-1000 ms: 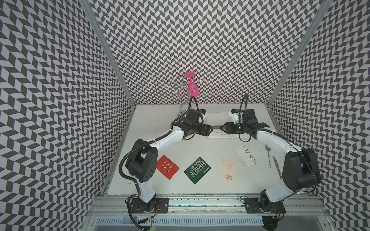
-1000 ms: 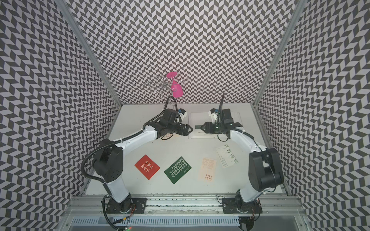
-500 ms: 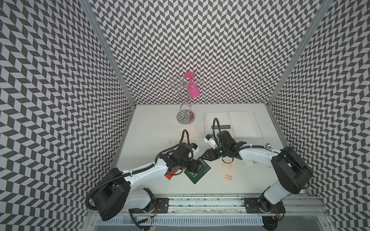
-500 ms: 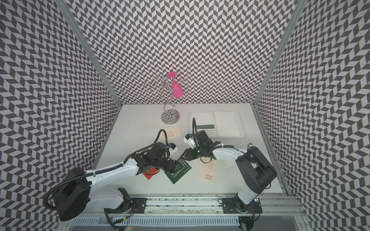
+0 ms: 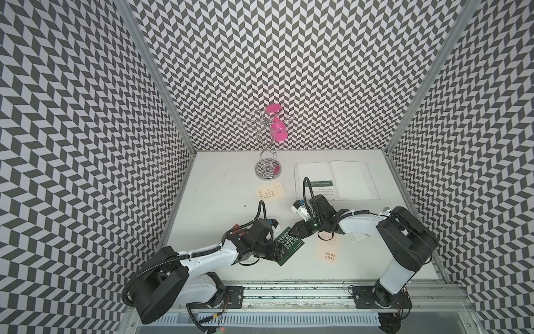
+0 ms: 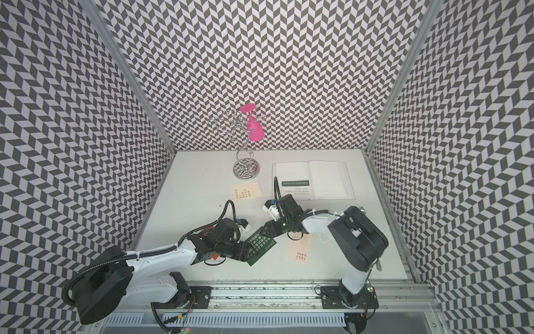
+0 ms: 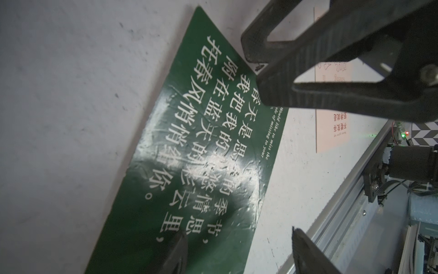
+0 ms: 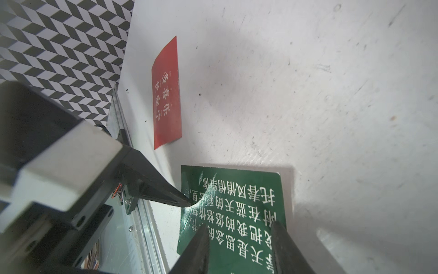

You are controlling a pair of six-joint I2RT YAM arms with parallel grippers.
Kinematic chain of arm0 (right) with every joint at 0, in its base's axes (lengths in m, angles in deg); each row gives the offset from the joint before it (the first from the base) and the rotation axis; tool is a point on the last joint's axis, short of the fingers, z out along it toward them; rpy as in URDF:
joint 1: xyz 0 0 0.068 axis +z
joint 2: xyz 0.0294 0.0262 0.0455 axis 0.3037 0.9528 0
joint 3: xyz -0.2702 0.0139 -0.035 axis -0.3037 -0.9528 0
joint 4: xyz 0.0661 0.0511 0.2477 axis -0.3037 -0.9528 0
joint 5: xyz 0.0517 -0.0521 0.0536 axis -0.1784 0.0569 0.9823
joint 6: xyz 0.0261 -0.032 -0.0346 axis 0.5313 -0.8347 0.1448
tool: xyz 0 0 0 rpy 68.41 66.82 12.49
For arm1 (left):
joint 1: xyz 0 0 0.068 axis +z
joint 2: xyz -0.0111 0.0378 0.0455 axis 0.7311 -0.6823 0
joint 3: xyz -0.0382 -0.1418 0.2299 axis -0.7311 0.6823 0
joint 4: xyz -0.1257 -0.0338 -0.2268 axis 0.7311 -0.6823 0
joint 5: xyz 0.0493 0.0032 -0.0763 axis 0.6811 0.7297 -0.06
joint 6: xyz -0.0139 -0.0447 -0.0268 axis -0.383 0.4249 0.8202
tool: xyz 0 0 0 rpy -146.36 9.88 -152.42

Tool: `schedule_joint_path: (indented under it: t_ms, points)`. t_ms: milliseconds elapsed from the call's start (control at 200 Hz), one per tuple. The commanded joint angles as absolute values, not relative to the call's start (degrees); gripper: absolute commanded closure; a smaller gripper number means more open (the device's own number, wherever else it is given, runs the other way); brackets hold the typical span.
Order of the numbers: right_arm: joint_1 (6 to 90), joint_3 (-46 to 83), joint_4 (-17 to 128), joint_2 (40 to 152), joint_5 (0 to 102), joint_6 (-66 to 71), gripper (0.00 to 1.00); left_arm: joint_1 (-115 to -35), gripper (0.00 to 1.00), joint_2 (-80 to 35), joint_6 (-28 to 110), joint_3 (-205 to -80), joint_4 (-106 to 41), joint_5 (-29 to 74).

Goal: Place the photos into the photo albums
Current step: Pick up the photo at the center of the board.

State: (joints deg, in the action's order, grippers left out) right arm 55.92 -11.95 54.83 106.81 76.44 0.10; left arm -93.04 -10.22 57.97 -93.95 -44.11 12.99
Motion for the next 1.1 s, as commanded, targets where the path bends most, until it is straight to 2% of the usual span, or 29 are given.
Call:
schedule_joint_path:
  t_ms: [0,240,626,906,1097]
  points:
    - [56.18,-10.37,55.58,108.34,74.65,-2.54,0.57,-93.34,0.3,-9.17,58.54,-93.56,-43.76,13.42]
    - [56.09,-7.78,54.82,112.13,73.93,-4.43,0.56,-93.47,0.29,-7.29,58.45,-94.88,-45.22,11.57]
    - [56.0,-5.43,51.93,113.66,74.49,-6.25,0.53,-98.17,0.28,-12.32,58.09,-94.87,-44.48,10.01]
    - [55.87,-7.51,50.75,112.87,77.09,-6.25,0.57,-98.33,0.28,-13.97,59.87,-93.52,-47.05,14.49]
    - [55.23,-9.83,50.11,111.3,77.66,-6.66,0.64,-98.3,0.27,-13.28,61.9,-92.29,-48.47,18.54]
